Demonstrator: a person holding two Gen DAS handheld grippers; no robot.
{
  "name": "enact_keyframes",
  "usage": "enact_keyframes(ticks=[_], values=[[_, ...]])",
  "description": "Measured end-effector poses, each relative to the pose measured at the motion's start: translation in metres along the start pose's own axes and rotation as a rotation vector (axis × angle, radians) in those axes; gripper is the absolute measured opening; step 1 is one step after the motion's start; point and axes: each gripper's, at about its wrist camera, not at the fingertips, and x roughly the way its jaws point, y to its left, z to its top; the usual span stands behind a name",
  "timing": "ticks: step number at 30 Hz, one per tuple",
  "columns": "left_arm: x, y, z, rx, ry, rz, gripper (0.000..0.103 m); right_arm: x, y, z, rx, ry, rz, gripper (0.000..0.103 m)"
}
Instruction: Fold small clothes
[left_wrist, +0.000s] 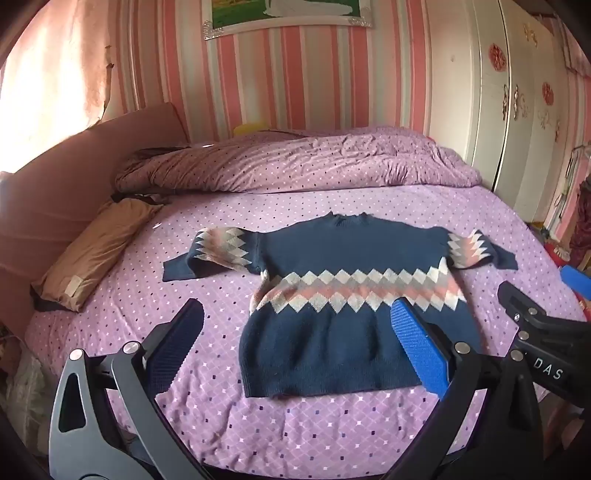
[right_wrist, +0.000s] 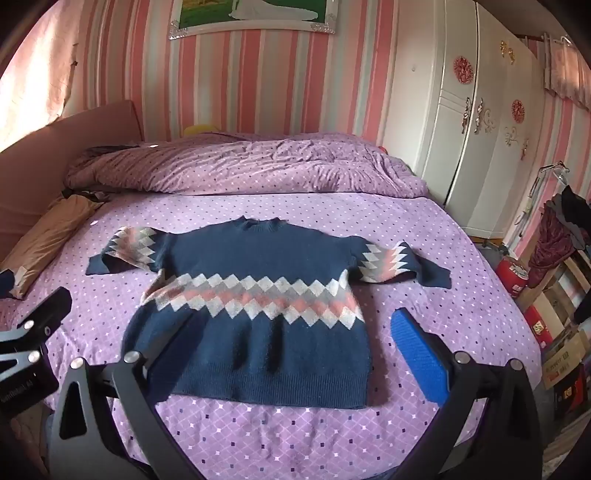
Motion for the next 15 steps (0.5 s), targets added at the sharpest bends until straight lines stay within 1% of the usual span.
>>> enact_keyframes(ticks=[2, 3, 4, 5, 7, 8, 9, 10, 11, 15], values=[[0.001, -0.001, 0.002, -0.013, 0.004, -0.020, 0.100, 0.000, 0.000, 0.001, 0.005, -0.009, 0.004, 0.101], [-0.002, 0.013, 0.005, -0.069, -0.010, -0.041, 0.100, 0.000, 0.000, 0.002, 0.008, -0.011, 0.006, 0.101], [-0.002, 0.020, 0.006, -0.091, -0.010, -0.051, 0.100, -0.005, -0.003, -0.003, 0.022, -0.040, 0.019, 0.101], [-0.003, 0.023, 0.008, -0.099, -0.009, -0.051, 0.100, -0.005, -0.003, -0.003, 0.022, -0.039, 0.020, 0.101], [-0.004, 0.030, 0.012, -0.106, -0.006, -0.040, 0.100, -0.006, -0.003, -0.003, 0.022, -0.038, 0.022, 0.101], [-0.004, 0.034, 0.008, -0.103, -0.015, -0.032, 0.100, -0.006, -0.003, -0.004, 0.021, -0.037, 0.020, 0.101], [-0.005, 0.032, 0.006, -0.095, -0.017, -0.021, 0.100, -0.007, -0.003, -0.004, 0.020, -0.038, 0.020, 0.101], [-0.004, 0.023, 0.003, -0.091, -0.016, -0.007, 0.100, -0.010, 0.005, -0.007, 0.015, -0.046, 0.028, 0.101], [-0.003, 0.022, 0.002, -0.091, -0.012, -0.006, 0.100, -0.005, 0.000, -0.003, 0.025, -0.031, 0.035, 0.101], [0.001, 0.022, -0.001, -0.092, 0.000, 0.006, 0.100, -0.005, 0.000, -0.005, 0.024, -0.029, 0.038, 0.101]])
